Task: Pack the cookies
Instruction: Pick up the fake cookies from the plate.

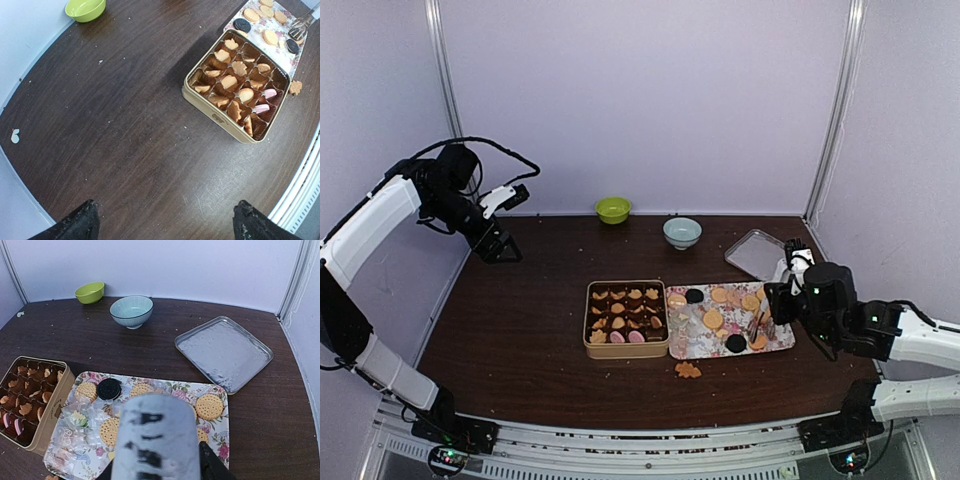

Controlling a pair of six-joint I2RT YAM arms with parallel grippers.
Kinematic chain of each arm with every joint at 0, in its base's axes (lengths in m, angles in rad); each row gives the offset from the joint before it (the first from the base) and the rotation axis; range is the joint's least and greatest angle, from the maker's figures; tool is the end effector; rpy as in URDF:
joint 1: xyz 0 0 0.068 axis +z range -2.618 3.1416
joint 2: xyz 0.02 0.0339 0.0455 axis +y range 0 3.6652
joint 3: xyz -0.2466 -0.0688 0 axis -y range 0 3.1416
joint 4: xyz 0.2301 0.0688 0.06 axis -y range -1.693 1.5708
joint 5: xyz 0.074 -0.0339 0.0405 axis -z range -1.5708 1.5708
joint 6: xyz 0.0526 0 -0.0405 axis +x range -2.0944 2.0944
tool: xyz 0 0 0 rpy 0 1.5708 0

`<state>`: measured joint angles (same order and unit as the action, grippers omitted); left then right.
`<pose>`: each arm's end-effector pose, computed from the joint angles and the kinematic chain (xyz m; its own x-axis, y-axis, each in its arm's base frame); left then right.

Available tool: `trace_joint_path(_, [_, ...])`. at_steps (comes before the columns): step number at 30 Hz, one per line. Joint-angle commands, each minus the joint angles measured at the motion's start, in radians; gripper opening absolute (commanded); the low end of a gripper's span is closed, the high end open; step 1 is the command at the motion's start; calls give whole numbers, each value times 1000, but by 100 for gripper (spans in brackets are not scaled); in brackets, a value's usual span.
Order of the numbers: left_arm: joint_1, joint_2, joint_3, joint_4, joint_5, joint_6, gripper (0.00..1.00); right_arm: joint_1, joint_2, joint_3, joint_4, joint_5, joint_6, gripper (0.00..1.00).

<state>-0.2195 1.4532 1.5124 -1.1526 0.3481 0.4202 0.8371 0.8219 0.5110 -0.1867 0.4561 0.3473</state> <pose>0.2635 -0.0772 0.3223 -0.6456 0.5369 -0.5431 0.6802 0.7276 -0.0892 0.1485 0.1301 0.2230 -0.4393 -0.0309 -0.8978 -0.2745 0.9562 0.1014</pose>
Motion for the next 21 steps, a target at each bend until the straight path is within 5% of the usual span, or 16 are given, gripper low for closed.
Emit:
trace_joint_path(1, [6,1,17,10,14,-3,96,1,-14,-20,-5,-36,25,39])
trace_joint_path(21, [7,-5,8,11,9,-3,96,1,-40,105,-29,-40,-23,0])
